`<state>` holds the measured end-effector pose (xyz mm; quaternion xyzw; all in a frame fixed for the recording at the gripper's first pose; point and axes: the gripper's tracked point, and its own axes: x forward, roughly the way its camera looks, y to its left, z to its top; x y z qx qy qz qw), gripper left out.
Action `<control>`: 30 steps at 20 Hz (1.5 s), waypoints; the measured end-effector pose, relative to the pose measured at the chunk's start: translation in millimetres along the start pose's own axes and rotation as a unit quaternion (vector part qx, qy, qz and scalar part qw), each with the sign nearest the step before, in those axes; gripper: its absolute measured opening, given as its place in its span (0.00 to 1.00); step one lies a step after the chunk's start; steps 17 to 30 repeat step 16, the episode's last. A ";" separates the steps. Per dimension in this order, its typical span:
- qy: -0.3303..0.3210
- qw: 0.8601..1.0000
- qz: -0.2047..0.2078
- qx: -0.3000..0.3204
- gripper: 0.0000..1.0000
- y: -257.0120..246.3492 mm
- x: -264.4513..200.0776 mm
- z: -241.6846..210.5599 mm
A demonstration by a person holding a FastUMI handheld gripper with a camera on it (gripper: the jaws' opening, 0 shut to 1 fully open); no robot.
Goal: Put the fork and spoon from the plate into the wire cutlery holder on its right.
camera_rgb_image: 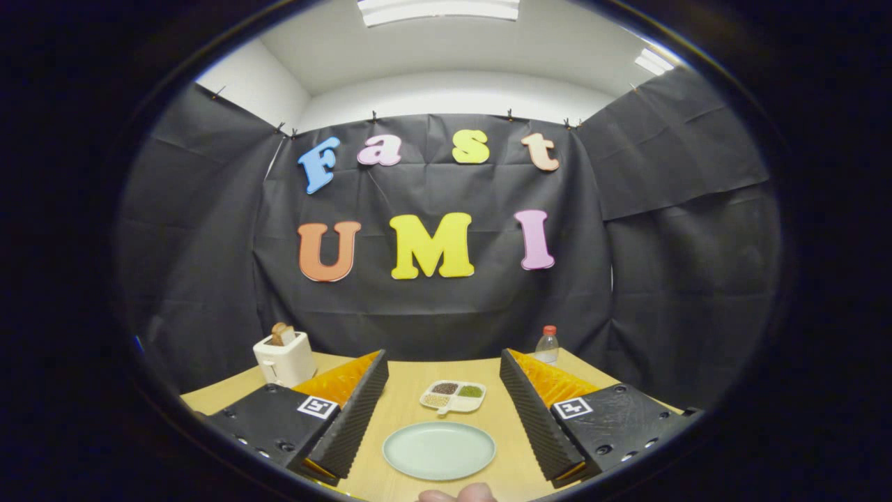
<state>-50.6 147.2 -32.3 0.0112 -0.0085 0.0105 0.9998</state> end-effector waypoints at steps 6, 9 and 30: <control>-0.003 1.000 -0.009 0.008 0.97 -6.1 0.9 2.2; 0.002 1.000 -0.014 0.010 0.97 -10.5 2.6 -0.8; 0.011 1.000 -0.018 0.016 0.97 -16.7 3.0 -4.7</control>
